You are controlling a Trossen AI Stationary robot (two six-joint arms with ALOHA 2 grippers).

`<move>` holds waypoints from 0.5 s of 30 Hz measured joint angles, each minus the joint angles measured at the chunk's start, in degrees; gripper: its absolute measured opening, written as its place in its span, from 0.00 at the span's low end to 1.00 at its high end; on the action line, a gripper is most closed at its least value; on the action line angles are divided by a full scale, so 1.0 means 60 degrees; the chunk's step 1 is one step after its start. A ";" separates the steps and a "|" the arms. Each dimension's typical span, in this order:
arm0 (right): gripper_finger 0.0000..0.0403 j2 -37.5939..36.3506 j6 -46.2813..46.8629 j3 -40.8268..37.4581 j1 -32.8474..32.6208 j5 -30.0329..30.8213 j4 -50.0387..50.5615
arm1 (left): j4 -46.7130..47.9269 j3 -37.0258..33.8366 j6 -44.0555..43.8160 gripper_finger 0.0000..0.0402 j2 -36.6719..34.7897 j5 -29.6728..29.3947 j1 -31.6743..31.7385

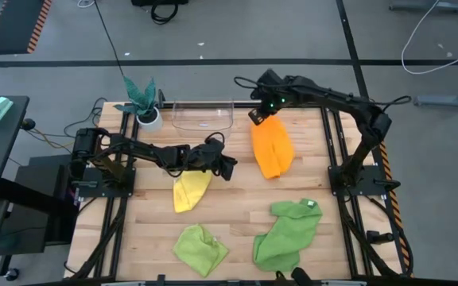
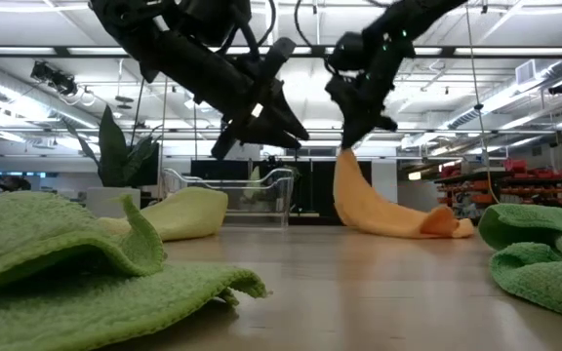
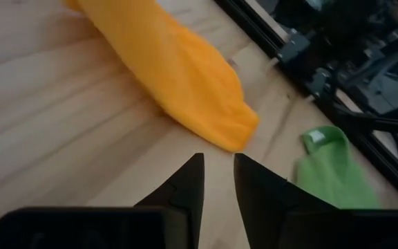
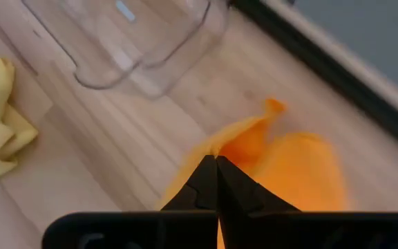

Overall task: Fold microfiber towels
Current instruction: Fold the orange towel

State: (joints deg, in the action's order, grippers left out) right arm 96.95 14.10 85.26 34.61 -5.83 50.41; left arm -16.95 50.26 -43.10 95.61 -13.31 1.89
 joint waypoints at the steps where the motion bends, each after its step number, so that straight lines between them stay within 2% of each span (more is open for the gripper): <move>1: 0.00 0.0000 -0.0101 0.0314 -0.0052 0.0139 0.0346 | 0.0001 0.0000 -0.0003 0.21 0.0000 -0.0064 0.0025; 7: 0.00 -0.0061 -0.0427 0.1582 -0.0396 0.0495 0.2623 | -0.0039 0.0000 -0.0023 0.19 0.0000 -0.0101 0.0399; 12: 0.00 -0.0540 -0.0384 0.1474 -0.0983 0.1127 0.3473 | -0.0454 0.0000 0.0077 0.19 0.0000 -0.0078 0.1073; 15: 0.00 -0.0793 -0.0200 0.1470 -0.1331 0.1346 0.3757 | -0.0961 0.0000 0.0508 0.20 0.0000 0.0612 0.1622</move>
State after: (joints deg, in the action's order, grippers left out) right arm 92.19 12.89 94.08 26.62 2.25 72.95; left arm -22.71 50.26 -40.05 95.61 -9.63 11.62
